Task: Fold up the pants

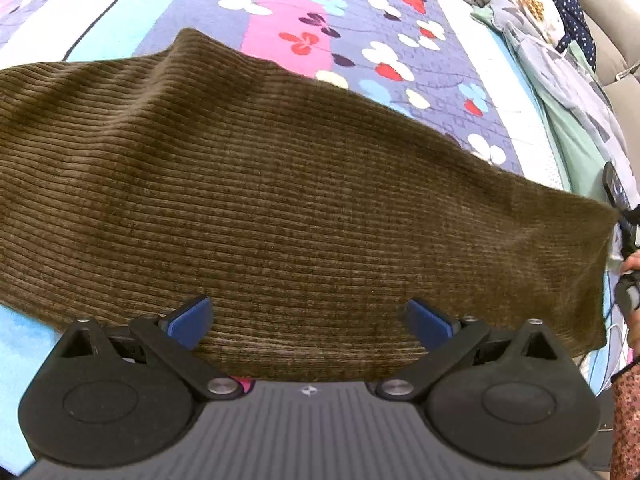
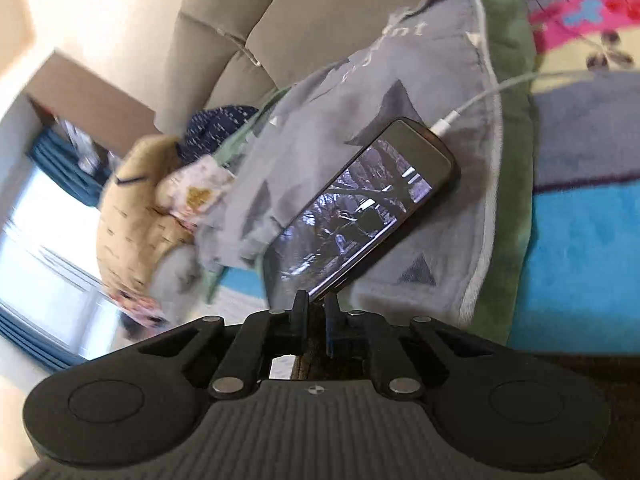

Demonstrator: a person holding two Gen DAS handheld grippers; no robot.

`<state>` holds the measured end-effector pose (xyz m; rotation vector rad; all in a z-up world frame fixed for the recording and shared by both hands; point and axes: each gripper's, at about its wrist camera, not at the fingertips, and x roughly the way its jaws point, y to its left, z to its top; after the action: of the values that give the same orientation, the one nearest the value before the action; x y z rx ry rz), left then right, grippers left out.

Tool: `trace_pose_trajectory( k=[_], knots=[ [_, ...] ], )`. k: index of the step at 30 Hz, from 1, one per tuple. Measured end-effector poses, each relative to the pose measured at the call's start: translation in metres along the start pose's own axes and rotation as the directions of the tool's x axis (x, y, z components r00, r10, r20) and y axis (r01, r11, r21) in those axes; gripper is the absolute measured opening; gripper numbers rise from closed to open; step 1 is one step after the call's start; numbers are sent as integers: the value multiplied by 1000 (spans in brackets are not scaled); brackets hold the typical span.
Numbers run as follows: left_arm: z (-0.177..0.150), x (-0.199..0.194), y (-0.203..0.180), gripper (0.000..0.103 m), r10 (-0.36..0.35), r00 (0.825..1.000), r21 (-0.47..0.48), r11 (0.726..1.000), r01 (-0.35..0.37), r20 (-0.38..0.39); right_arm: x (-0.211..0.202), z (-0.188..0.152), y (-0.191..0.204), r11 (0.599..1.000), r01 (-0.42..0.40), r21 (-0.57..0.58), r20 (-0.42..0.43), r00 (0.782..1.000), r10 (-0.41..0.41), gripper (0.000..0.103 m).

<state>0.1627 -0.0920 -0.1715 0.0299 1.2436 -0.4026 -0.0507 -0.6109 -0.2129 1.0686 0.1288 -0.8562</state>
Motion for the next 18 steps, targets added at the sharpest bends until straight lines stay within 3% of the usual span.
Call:
trace_pose_trajectory(
  k=[1, 2, 4, 8, 10, 14, 16, 18],
  knots=[
    [0, -5, 1, 103, 0, 1000, -5, 1000, 0, 11, 2, 0, 5, 999, 31, -34, -14, 999, -32, 22],
    [0, -12, 2, 103, 0, 1000, -14, 1000, 0, 22, 1, -1, 9, 998, 21, -57, -23, 999, -23, 45],
    [-2, -27, 4, 103, -3, 999, -17, 1000, 3, 41, -16, -6, 16, 994, -3, -106, 3, 1000, 3, 70],
    [-7, -58, 8, 103, 8, 995, 7, 1000, -9, 103, -67, -29, 31, 949, -146, -280, -59, 989, 134, 71],
    [-11, -72, 11, 103, 16, 992, 10, 1000, -18, 127, -75, -47, 41, 905, -139, -402, -88, 990, 113, 71],
    [-24, -106, 21, 103, 19, 982, 20, 1000, -23, 186, -31, -69, 55, 868, 13, -496, -97, 993, -70, 71],
    [-31, -123, 26, 103, 30, 975, 22, 999, -36, 219, 6, -72, 52, 849, 156, -504, -120, 961, -248, 71],
    [-38, -140, 32, 103, 42, 968, 20, 999, -48, 246, 27, -72, 47, 833, 196, -517, -144, 940, -310, 73]
  ],
)
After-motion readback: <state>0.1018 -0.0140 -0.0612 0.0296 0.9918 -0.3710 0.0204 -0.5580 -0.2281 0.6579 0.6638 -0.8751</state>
